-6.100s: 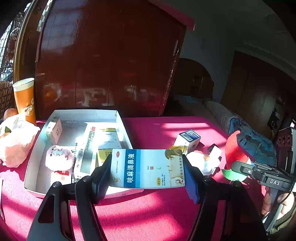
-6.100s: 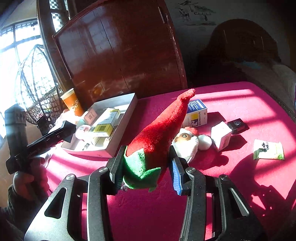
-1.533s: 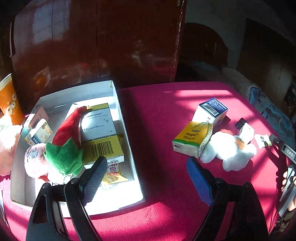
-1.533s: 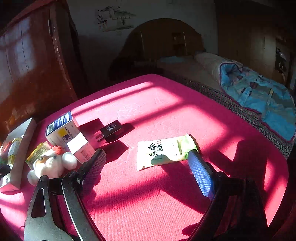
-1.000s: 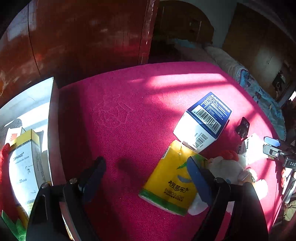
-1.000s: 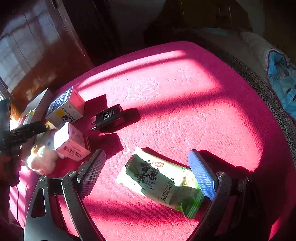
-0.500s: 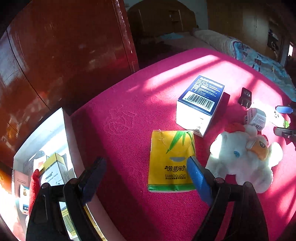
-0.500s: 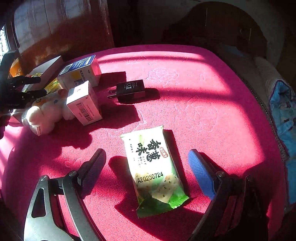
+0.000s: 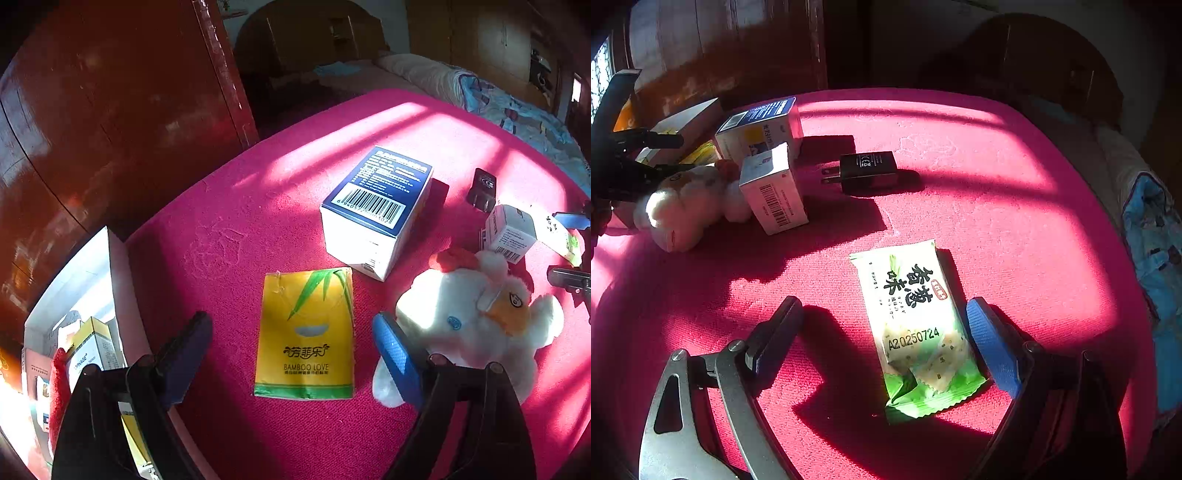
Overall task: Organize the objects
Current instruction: 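Grasp the yellow Bamboo Love tissue pack with the left gripper while the right gripper grasps the green snack packet, then carry the yellow tissue pack and green snack packet toward the white tray box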
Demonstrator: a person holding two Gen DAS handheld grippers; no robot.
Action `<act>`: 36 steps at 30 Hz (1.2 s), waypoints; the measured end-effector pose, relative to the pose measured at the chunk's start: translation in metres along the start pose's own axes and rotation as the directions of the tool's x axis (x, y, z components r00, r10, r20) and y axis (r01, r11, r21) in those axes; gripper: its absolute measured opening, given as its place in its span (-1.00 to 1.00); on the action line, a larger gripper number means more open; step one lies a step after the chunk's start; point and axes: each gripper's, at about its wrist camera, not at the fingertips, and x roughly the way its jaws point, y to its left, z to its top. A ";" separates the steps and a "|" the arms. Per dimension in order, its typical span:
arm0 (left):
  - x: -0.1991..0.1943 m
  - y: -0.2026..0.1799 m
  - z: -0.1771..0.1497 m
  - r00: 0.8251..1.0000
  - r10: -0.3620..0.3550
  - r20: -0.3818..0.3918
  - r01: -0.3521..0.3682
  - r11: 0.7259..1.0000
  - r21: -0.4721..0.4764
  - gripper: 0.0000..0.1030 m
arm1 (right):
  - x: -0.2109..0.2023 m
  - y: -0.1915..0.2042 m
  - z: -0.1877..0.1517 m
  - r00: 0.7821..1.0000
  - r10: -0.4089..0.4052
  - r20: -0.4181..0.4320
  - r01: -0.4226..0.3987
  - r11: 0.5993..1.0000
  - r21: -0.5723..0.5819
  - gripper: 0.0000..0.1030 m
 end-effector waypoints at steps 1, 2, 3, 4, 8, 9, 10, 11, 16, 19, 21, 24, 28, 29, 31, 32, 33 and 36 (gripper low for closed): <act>0.003 -0.005 -0.001 1.000 0.021 -0.004 -0.021 1.000 0.018 0.71 | 0.001 0.000 0.000 1.000 0.000 0.000 0.000 1.000 0.000 0.77; 0.005 -0.006 -0.001 0.999 0.038 -0.006 -0.038 0.999 0.022 0.71 | 0.001 0.000 0.000 1.000 0.000 0.000 0.000 1.000 0.000 0.77; 0.007 -0.005 -0.002 0.999 0.038 -0.009 -0.038 0.999 0.006 0.71 | 0.001 0.001 0.000 1.000 0.001 -0.001 -0.001 1.000 0.000 0.77; 0.009 0.000 -0.002 1.000 0.024 -0.018 -0.024 0.999 -0.027 0.71 | 0.001 0.001 0.000 1.000 0.000 -0.001 0.000 1.000 0.000 0.77; 0.016 0.014 -0.007 0.999 -0.008 -0.053 0.001 0.992 -0.128 0.48 | 0.001 0.001 0.000 1.000 -0.002 -0.001 0.002 1.000 0.000 0.77; 0.014 0.015 -0.009 0.999 -0.030 -0.045 0.023 0.989 -0.144 0.40 | 0.001 0.002 0.001 1.000 -0.005 -0.001 0.005 1.000 -0.001 0.76; 0.013 0.015 -0.010 0.998 -0.051 -0.040 0.044 0.987 -0.154 0.22 | 0.001 0.002 0.001 1.000 -0.004 0.001 0.004 1.000 -0.001 0.72; 0.012 0.014 -0.011 0.997 -0.066 -0.033 0.060 0.986 -0.154 0.02 | 0.001 0.003 0.001 1.000 -0.005 0.003 0.005 1.000 0.000 0.69; 0.003 0.003 -0.020 0.998 -0.062 -0.012 0.060 0.990 -0.129 -0.06 | -0.003 0.007 0.000 1.000 -0.007 0.023 0.007 1.000 -0.001 0.11; -0.012 0.006 -0.030 0.997 -0.072 0.013 0.073 0.981 -0.182 -0.07 | -0.007 0.013 -0.003 0.999 -0.005 0.034 0.005 1.000 -0.003 -0.28; -0.029 0.001 -0.036 0.998 -0.025 0.052 0.033 0.986 -0.164 -0.07 | -0.008 0.015 -0.004 0.999 -0.014 0.036 0.014 1.000 0.005 -0.29; -0.057 -0.011 -0.043 0.992 0.050 0.117 -0.035 0.991 -0.127 -0.07 | -0.010 0.018 -0.005 0.999 -0.023 0.039 0.022 1.000 0.017 -0.29; -0.084 -0.015 -0.053 0.980 0.095 0.174 -0.071 0.987 -0.143 -0.07 | -0.016 0.022 -0.009 0.998 -0.022 0.052 0.020 0.999 0.047 -0.30; -0.088 -0.015 -0.054 0.978 0.101 0.182 -0.073 0.986 -0.152 -0.07 | -0.019 0.024 -0.011 0.998 -0.025 0.064 0.021 0.998 0.061 -0.30; -0.096 -0.011 -0.058 0.973 0.118 0.198 -0.083 0.981 -0.174 -0.07 | -0.030 0.029 -0.015 0.994 -0.025 0.104 0.016 0.996 0.090 -0.30; -0.099 -0.009 -0.060 0.971 0.125 0.204 -0.087 0.979 -0.186 -0.07 | -0.036 0.034 -0.017 0.991 -0.026 0.128 0.013 0.995 0.103 -0.30; -0.102 -0.007 -0.062 0.969 0.130 0.210 -0.088 0.976 -0.198 -0.07 | -0.043 0.039 -0.019 0.987 -0.033 0.155 0.015 0.993 0.113 -0.30; -0.110 -0.005 -0.066 0.965 0.140 0.220 -0.091 0.971 -0.221 -0.07 | -0.066 0.052 -0.020 0.972 -0.040 0.233 0.007 0.990 0.141 -0.30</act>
